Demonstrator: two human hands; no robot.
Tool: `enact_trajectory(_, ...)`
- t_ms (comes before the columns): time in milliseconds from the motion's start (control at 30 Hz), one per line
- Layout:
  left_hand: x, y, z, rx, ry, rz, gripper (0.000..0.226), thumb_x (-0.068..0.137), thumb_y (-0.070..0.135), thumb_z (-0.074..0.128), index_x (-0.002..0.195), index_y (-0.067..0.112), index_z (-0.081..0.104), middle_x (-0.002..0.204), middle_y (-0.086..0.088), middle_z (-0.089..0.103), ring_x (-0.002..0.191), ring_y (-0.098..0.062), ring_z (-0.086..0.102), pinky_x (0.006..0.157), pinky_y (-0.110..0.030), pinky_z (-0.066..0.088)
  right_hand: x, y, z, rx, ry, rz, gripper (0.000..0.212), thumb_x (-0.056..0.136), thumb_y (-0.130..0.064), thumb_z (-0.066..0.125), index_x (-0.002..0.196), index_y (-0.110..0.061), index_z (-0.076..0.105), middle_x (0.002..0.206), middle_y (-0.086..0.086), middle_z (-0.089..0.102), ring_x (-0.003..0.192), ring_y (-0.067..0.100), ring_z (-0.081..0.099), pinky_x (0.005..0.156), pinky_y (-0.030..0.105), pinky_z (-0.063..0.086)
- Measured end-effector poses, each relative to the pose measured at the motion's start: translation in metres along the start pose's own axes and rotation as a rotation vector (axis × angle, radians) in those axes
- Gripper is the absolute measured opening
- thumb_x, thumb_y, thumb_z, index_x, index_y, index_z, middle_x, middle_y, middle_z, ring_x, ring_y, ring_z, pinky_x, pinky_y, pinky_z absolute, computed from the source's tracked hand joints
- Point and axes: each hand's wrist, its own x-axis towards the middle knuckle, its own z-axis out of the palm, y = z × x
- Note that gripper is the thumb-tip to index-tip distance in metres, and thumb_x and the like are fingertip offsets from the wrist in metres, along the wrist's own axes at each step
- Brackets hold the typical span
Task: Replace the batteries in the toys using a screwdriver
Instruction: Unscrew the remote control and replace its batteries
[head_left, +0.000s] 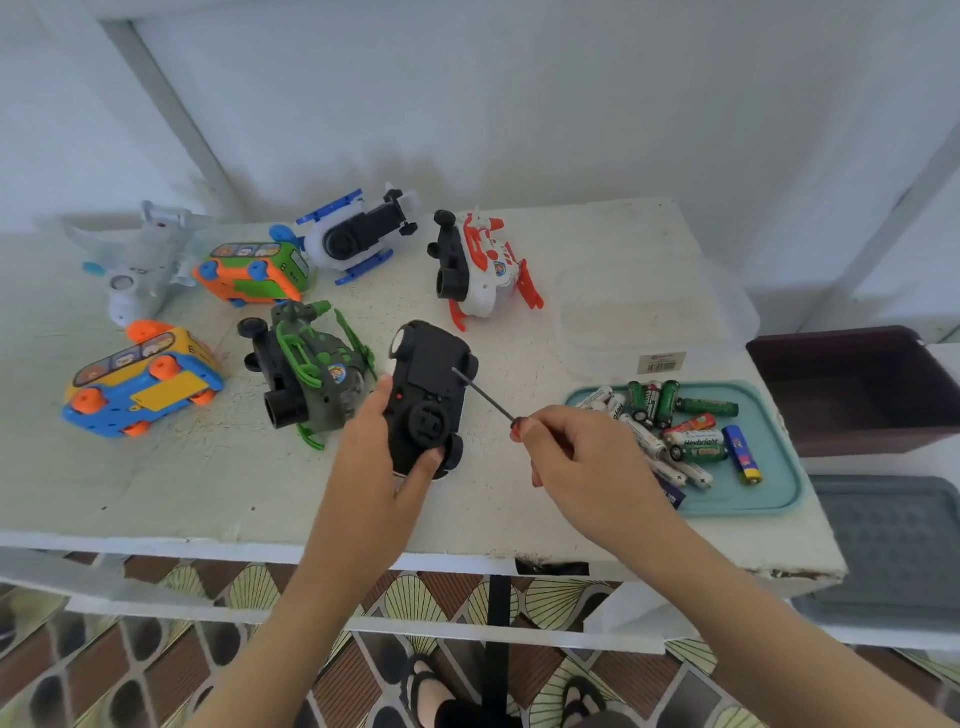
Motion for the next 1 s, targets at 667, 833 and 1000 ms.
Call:
enact_trajectory(667, 0.005, -0.015, 0.004, 0.067, 0.044, 0.094, 0.108, 0.065, 0.021, 0.089, 0.152, 0.011, 0.025, 0.151, -0.008, 0.040, 0.140, -0.020, 0.034, 0.108, -0.006, 0.023, 0.014, 0.005, -0.007, -0.086, -0.072, -0.143, 0.013, 0.093, -0.019, 0.056, 0.091, -0.021, 0.068, 0.052, -0.009, 0.050, 0.048, 0.004, 0.043, 0.051, 0.014, 0.037)
enact_trajectory(833, 0.008, -0.013, 0.000, 0.125, 0.015, 0.153, 0.110, 0.064, 0.018, 0.089, 0.151, 0.007, 0.024, 0.150, -0.012, 0.038, 0.139, -0.018, 0.029, 0.108, -0.002, 0.014, 0.021, 0.005, -0.007, -0.070, -0.093, -0.149, 0.015, 0.093, -0.018, 0.055, 0.091, -0.021, 0.070, 0.062, 0.005, 0.062, 0.048, 0.003, 0.043, 0.051, 0.012, 0.037)
enact_trajectory(1000, 0.010, -0.013, -0.002, 0.115, -0.005, 0.162, 0.114, 0.063, 0.018, 0.091, 0.151, 0.009, 0.019, 0.146, 0.002, 0.030, 0.139, -0.009, 0.023, 0.108, 0.000, 0.009, 0.015, 0.008, 0.004, -0.077, -0.063, -0.179, 0.016, 0.096, -0.018, 0.052, 0.097, -0.018, 0.068, 0.051, -0.010, 0.048, 0.048, 0.004, 0.045, 0.049, 0.014, 0.036)
